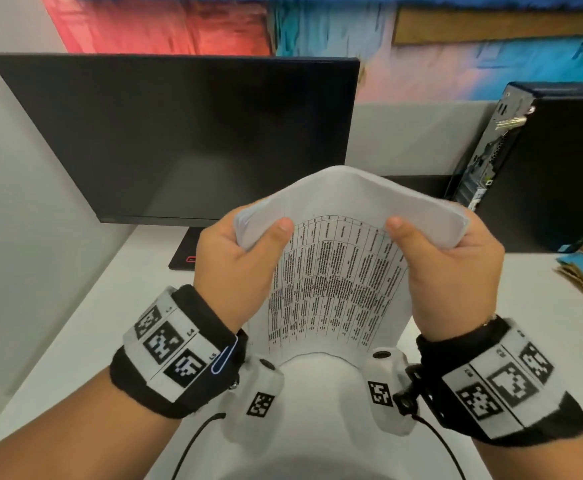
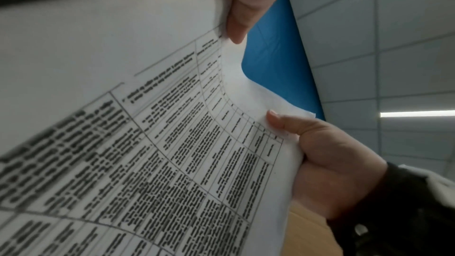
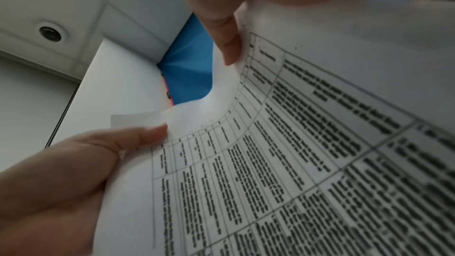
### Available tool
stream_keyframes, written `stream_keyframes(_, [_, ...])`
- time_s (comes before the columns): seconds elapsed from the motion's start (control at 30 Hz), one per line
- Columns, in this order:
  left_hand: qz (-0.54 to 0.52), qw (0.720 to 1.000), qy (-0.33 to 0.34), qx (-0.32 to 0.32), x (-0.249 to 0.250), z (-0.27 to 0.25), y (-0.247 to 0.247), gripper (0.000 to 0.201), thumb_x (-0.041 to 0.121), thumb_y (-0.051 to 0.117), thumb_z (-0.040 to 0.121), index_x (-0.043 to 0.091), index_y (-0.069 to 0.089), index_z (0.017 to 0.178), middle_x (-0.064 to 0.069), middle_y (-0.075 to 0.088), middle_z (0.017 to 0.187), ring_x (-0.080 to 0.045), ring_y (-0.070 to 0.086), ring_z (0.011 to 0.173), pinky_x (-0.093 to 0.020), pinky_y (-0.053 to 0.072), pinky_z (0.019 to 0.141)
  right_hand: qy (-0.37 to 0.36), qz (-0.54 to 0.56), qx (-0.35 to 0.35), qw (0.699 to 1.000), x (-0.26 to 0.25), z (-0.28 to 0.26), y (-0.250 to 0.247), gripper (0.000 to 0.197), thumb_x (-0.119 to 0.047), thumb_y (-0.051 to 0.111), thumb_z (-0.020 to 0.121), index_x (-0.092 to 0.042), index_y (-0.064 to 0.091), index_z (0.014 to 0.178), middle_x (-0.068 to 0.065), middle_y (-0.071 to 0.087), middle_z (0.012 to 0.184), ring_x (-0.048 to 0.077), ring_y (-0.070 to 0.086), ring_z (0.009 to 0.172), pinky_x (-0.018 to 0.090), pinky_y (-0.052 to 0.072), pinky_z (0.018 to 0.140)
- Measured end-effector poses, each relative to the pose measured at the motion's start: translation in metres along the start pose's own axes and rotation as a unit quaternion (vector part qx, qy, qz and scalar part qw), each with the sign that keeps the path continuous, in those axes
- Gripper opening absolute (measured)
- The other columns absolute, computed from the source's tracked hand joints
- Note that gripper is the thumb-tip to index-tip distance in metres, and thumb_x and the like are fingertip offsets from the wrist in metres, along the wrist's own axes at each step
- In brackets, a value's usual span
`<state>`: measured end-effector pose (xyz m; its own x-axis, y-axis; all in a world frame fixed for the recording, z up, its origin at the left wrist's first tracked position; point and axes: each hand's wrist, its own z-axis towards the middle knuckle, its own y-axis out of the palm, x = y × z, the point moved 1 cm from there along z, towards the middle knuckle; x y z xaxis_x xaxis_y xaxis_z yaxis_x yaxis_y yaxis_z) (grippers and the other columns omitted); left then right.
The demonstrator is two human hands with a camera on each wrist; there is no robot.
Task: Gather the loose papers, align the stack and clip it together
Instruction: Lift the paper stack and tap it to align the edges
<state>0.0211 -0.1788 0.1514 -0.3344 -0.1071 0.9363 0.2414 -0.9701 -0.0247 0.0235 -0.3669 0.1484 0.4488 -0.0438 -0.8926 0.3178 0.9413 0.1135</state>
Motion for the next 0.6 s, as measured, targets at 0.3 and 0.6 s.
stream_keyframes(0.3, [-0.009,0.995,-0.093,-0.02,-0.02,0.007,-0.009,0.019,0.01,0.074,0.072,0.026,0.071,0.082,0.009,0.075,0.087,-0.011,0.072,0.085,-0.034,0.058,0.078,0.151,0.04,-0.087,0.984,0.019,0.009,-0.005,0.032,0.0,0.076,0.066,-0.014,0.068,0.094,-0.003,0.075,0.084,0.011,0.072,0.079,0.023,0.058,0.066])
stream_keyframes(0.6, [0.009,0.989,-0.122,-0.078,-0.035,0.0,-0.013,0.026,0.028,0.077,0.061,0.04,0.072,0.083,0.002,0.074,0.099,-0.016,0.069,0.096,-0.047,0.054,0.086,0.165,0.096,-0.099,0.977,0.02,0.003,-0.007,0.031,-0.002,0.074,0.062,-0.016,0.067,0.089,-0.002,0.076,0.08,0.016,0.073,0.079,0.024,0.057,0.062])
